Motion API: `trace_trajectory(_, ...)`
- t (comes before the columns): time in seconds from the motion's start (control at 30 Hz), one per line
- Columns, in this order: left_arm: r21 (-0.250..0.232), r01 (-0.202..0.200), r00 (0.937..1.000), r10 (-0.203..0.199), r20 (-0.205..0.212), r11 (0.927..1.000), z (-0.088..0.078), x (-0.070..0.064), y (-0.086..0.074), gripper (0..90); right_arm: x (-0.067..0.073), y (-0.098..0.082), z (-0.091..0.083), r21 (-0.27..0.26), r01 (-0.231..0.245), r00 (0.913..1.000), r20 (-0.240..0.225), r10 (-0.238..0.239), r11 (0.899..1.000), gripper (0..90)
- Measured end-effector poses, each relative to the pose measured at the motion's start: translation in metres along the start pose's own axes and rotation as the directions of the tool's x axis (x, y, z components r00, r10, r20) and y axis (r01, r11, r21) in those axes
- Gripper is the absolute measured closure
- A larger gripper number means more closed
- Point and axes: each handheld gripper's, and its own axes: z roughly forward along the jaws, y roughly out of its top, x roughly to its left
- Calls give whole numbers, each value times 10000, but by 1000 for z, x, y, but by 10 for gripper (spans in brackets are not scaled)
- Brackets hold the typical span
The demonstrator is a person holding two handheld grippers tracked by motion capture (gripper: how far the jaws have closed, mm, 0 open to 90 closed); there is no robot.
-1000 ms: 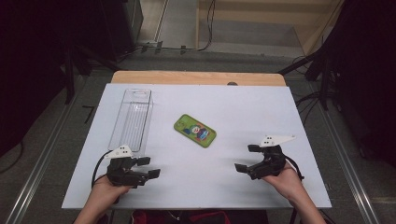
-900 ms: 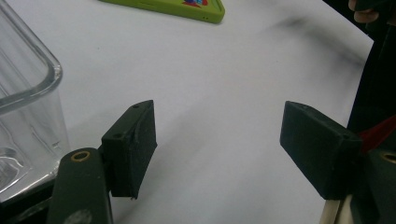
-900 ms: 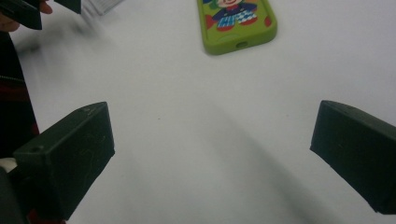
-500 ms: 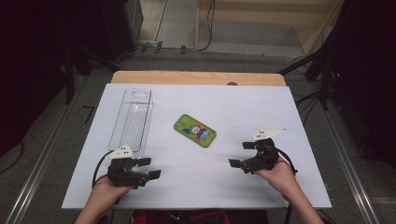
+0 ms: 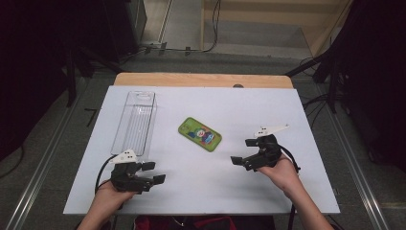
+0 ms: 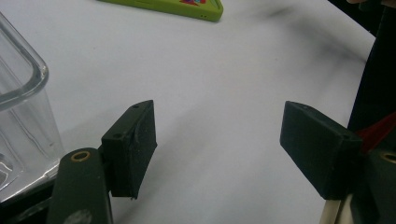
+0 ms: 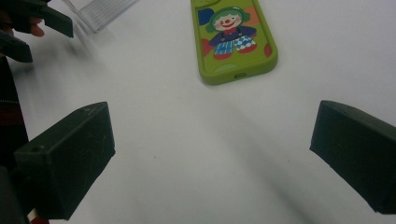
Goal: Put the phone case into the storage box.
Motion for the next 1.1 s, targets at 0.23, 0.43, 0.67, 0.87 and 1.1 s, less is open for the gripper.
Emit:
trace_trajectory(0.23, -42, 23, 10000, -23, 6, 10000, 0, -1, 0, 277, -2, 13, 7, 27, 69, 10000, 23, -69, 10000, 0)
trace_trajectory(0.43, -61, 82, 10000, -82, 10, 9999, 0, 0, 1, 276, -6, 19, 11, -75, 15, 10000, 9, -15, 10000, 0)
trace_trajectory(0.67, -82, 144, 9996, -142, 232, 9999, 2, 0, 1, 277, -10, 26, 16, -61, 110, 9999, 81, -110, 9999, 0)
trace_trajectory(0.87, -11, 41, 10000, -41, 68, 10000, 3, -1, 1, 277, -12, 33, 23, -14, 120, 9999, 55, -120, 9999, 0)
trace_trajectory(1.1, -40, 19, 10000, -19, 22, 10000, 3, -1, 1, 277, -13, 41, 30, 27, 236, 9997, -34, -236, 9997, 0)
